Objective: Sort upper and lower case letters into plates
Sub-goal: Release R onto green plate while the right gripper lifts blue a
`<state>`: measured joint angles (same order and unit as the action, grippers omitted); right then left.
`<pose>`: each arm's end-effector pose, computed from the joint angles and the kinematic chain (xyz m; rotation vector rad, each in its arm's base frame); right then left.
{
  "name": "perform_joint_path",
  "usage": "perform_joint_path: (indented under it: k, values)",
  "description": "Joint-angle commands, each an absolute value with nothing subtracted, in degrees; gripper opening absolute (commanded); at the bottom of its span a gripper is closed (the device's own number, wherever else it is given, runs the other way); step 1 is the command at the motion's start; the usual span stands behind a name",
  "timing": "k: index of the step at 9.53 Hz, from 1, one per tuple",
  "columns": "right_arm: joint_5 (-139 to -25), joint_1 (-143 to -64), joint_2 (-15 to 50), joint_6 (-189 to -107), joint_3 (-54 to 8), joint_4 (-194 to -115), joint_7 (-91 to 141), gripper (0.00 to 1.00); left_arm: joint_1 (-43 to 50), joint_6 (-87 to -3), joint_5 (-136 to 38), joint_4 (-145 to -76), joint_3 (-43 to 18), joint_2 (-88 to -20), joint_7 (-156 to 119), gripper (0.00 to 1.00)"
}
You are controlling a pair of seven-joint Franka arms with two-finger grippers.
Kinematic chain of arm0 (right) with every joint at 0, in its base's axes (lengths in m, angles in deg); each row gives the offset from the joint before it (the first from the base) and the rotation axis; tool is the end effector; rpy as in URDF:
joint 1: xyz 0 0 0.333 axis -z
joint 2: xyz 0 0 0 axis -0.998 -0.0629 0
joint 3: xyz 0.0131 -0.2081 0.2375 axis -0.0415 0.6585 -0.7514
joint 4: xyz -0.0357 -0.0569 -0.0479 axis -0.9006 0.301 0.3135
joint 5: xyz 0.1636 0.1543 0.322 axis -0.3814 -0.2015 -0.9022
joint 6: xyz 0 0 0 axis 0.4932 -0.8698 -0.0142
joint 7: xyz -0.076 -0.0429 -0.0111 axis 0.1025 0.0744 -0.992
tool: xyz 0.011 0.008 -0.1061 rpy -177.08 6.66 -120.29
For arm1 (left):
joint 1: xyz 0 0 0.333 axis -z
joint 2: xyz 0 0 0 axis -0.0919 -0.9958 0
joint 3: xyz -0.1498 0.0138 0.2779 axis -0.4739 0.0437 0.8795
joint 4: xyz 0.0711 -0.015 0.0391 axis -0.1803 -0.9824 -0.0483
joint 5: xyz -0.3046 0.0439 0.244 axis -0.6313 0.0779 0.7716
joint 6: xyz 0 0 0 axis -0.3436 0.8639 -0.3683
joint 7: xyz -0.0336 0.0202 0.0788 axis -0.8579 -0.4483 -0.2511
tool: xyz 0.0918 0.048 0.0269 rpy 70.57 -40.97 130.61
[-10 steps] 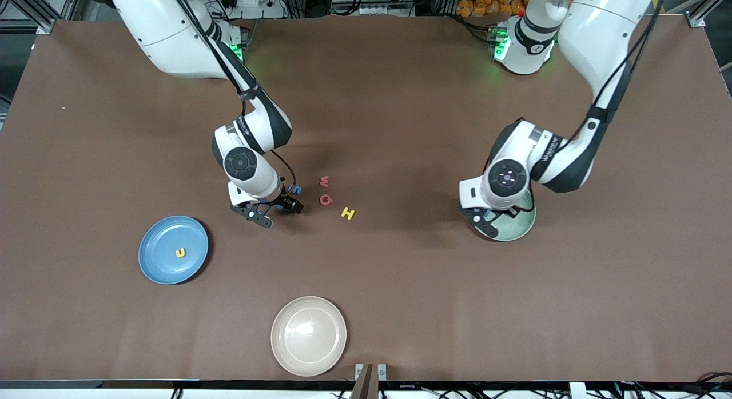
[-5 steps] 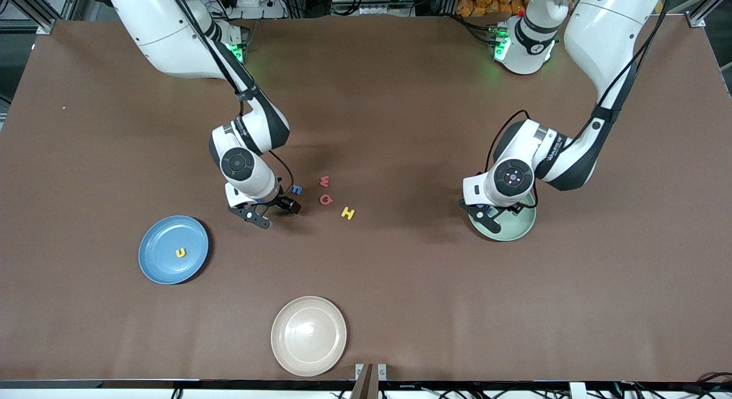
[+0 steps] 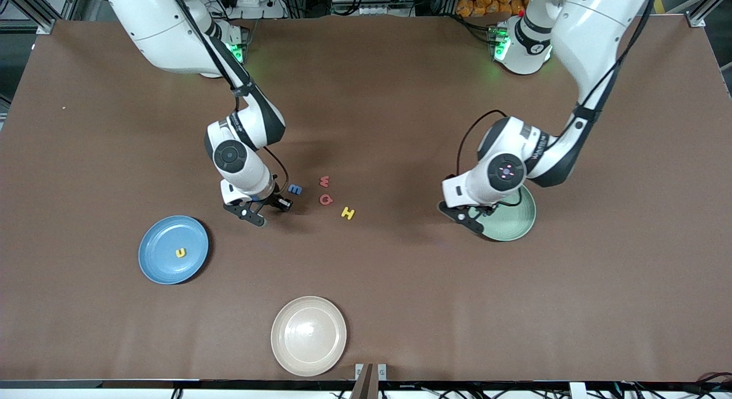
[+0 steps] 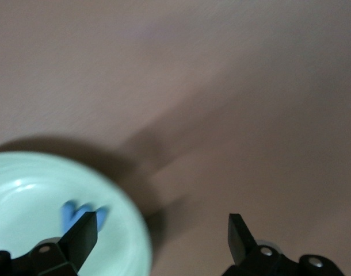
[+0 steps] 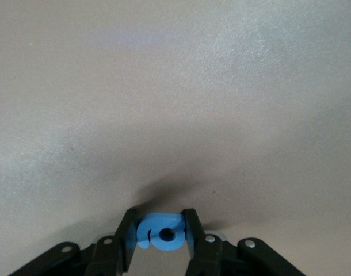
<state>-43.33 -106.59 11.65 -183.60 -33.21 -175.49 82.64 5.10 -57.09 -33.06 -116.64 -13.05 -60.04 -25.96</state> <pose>0.5309 0.2487 0.1756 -3.0145 0.7243 -0.0074 0.5588 -0.2959 0.2313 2.9544 -0.8652 -0.1984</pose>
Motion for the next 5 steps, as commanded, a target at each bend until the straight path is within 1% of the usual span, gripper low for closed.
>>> perform_joint_path:
  k: [1,2,5]
  values:
    - [-43.06,-105.82,11.48,-185.26,-33.64,-178.04,82.07,0.0,10.35,-61.79,-34.11,-111.42,-12.9,-64.53,-19.92,1.0]
    - [-42.97,-105.82,12.79,-185.0,-33.64,-177.86,81.28,0.0,13.24,-64.44,-33.51,-110.18,-12.81,-65.76,-15.63,1.0]
    - [-42.88,-104.42,16.05,-182.9,-33.2,-174.27,75.58,0.0,20.9,-72.17,-33.41,-102.03,-11.58,-72.0,-5.17,1.0]
